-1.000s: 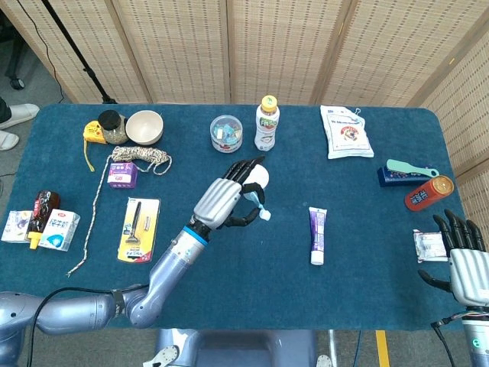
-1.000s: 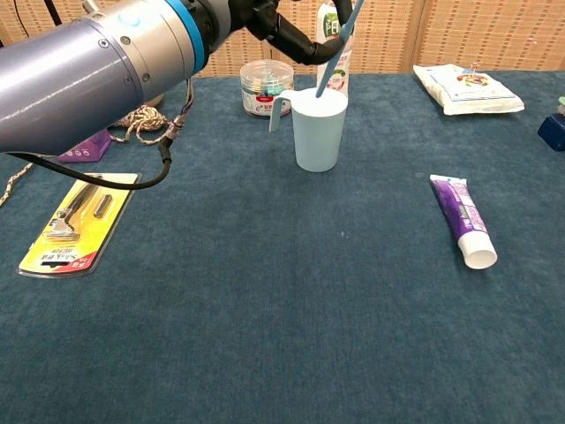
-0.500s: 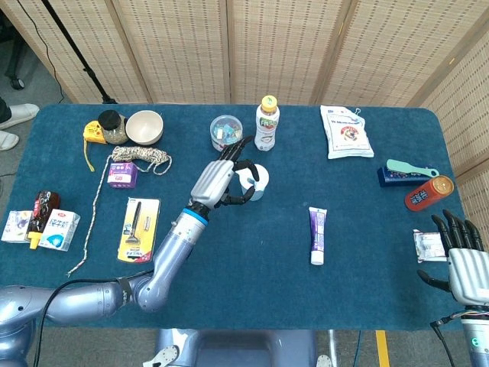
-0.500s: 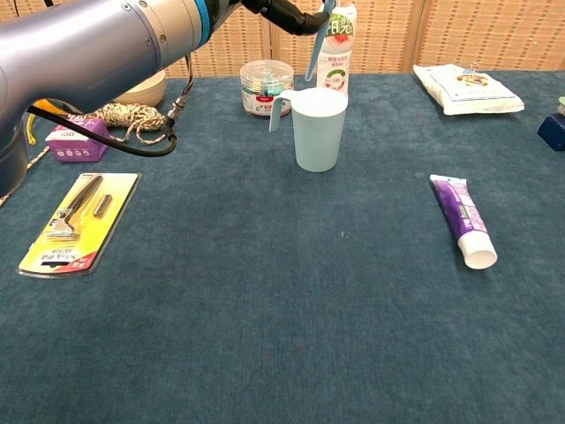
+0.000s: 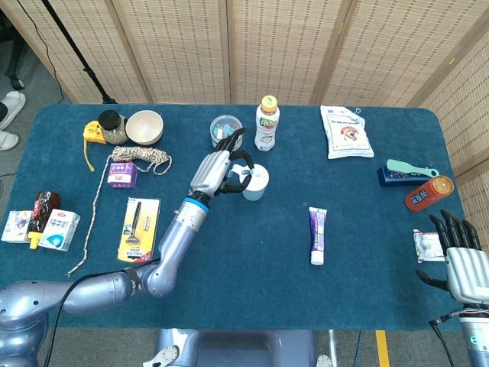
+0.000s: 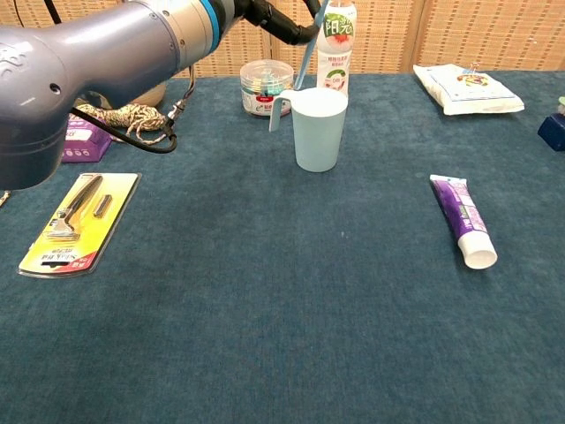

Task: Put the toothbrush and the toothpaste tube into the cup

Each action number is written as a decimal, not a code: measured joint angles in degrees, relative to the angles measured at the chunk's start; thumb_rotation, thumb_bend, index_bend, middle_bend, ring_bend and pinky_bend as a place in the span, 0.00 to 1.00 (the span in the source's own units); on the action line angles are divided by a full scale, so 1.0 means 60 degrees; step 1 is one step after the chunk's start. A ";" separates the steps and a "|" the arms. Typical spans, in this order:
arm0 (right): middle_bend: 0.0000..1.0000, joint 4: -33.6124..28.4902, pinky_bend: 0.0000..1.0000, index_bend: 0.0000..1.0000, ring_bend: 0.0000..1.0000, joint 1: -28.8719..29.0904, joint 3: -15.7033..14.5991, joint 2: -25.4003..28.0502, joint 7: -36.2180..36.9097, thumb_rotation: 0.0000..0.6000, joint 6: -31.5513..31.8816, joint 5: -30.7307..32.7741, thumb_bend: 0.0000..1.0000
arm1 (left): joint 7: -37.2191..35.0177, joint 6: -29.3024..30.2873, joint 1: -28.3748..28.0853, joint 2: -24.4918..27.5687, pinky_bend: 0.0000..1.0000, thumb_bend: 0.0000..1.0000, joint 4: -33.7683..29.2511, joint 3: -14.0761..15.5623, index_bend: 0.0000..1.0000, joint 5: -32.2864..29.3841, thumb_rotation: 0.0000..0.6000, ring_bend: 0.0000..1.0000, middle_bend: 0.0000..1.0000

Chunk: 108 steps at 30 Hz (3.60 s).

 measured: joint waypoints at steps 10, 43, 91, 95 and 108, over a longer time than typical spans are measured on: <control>0.00 0.0068 0.00 0.00 0.00 0.0043 0.0042 0.0013 0.0134 1.00 -0.0102 0.0124 0.00 | -0.0751 -0.0472 -0.0531 -0.0673 0.00 0.41 0.1200 -0.0018 0.55 -0.0165 1.00 0.00 0.00; 0.00 0.0124 0.00 0.00 0.00 0.0133 -0.0062 0.0094 0.0309 1.00 -0.0359 0.0093 0.00 | -0.1419 0.0785 0.0667 0.0660 0.00 0.37 -0.0352 0.1117 0.00 0.2077 1.00 0.00 0.00; 0.01 0.5474 0.10 0.13 0.00 0.5642 -0.2034 -0.2066 0.2258 1.00 -0.2815 -0.5941 0.07 | -0.0900 0.6000 0.8346 0.7420 0.00 0.37 -0.3468 0.5889 0.00 0.5839 1.00 0.00 0.00; 0.04 0.5615 0.12 0.19 0.00 0.5924 -0.2164 -0.2346 0.2222 1.00 -0.3027 -0.5955 0.14 | -0.0877 0.5875 0.8358 0.7423 0.00 0.37 -0.3466 0.5815 0.00 0.5856 1.00 0.00 0.00; 0.16 0.6563 0.18 0.33 0.05 0.6423 -0.2419 -0.3100 0.2143 1.00 -0.3542 -0.5577 0.25 | -0.1047 0.5567 0.8420 0.7507 0.00 0.37 -0.3421 0.5604 0.00 0.5857 1.00 0.00 0.00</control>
